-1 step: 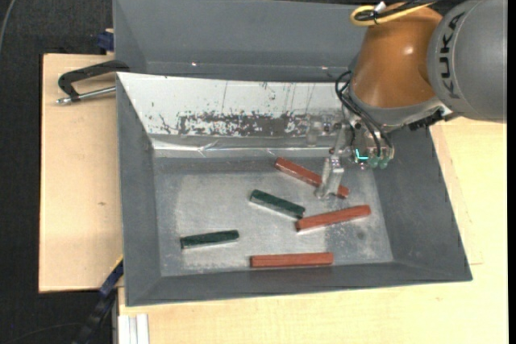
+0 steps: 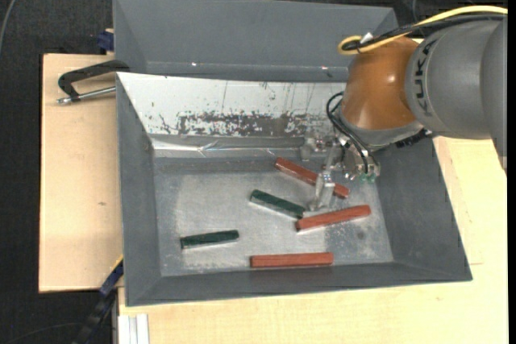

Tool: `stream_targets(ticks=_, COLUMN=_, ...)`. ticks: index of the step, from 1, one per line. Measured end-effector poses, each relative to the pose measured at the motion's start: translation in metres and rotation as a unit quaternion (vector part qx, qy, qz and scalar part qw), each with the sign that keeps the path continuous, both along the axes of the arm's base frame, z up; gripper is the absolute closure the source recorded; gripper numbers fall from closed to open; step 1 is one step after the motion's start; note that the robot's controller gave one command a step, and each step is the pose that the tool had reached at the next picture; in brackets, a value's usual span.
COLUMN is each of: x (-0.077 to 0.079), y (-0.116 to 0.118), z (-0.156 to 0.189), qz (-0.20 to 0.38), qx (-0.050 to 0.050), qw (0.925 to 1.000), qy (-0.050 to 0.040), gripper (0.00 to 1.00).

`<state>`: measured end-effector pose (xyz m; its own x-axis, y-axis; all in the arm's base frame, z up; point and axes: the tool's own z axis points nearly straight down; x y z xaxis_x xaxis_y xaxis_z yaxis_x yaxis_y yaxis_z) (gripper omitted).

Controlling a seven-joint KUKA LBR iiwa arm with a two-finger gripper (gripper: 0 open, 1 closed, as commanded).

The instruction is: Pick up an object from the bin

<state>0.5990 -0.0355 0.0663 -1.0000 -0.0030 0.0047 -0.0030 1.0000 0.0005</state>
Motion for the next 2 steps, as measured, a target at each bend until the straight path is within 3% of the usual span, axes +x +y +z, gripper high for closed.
stream_targets(ticks=1, x=0.001, y=0.000, z=0.005, qz=0.000, qx=0.000, qw=1.0000, qy=-0.0030, gripper=1.00)
stream_targets(ticks=2, x=-0.008, y=0.072, z=0.169, qz=0.164, qx=0.001, qw=0.9864, qy=-0.0095, gripper=1.00)
